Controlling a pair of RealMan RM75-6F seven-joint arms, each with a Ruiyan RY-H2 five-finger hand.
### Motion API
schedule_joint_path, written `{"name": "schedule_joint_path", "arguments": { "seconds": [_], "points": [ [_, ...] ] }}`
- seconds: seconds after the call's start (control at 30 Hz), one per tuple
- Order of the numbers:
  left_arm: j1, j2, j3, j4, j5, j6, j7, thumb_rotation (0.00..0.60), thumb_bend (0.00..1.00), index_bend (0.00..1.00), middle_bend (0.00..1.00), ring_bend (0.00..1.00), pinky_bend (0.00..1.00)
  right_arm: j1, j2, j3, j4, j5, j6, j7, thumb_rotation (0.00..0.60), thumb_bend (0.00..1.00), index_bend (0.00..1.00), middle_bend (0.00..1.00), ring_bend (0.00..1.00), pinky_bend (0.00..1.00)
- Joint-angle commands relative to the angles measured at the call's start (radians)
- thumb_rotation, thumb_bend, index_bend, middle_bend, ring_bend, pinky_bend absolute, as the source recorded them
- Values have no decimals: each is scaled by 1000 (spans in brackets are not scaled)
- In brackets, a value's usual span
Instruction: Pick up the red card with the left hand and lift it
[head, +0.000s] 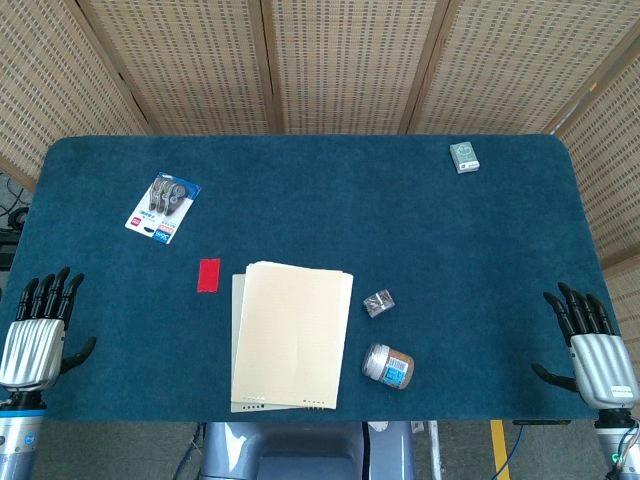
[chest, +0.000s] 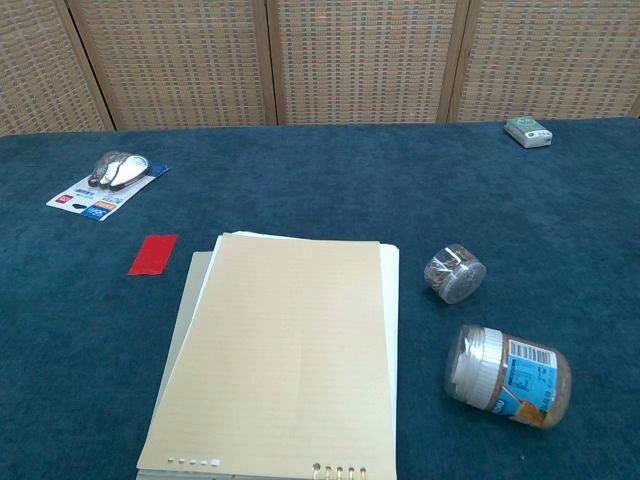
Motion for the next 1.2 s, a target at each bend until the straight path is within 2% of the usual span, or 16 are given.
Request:
{"name": "schedule_joint_path", "arguments": {
  "seconds": [0.03, 0.57, 0.9, 1.2],
  "points": [
    [-1, -1, 0, 0, 0, -2, 1, 600, 261, 0, 0, 0, 0, 0, 0, -1, 0, 0, -2, -1, 600, 131, 65, 0, 0, 0],
    [-18, -17, -8, 14, -19, -33, -1, 600, 262, 0, 0, 0, 0, 2, -2, 1, 2, 7, -7, 3, 600, 131, 65, 0, 0, 0],
    [-91, -23, -59, -23, -90, -126, 44, 600, 264, 0, 0, 0, 0, 6, -5, 0, 0, 8, -15, -4, 600, 131, 65, 0, 0, 0],
    [-198, -87, -125, 10, -193, -233, 129, 600, 270, 0, 0, 0, 0, 6, -4, 0, 1, 8, -15, 4, 600, 131, 65, 0, 0, 0]
  ]
}}
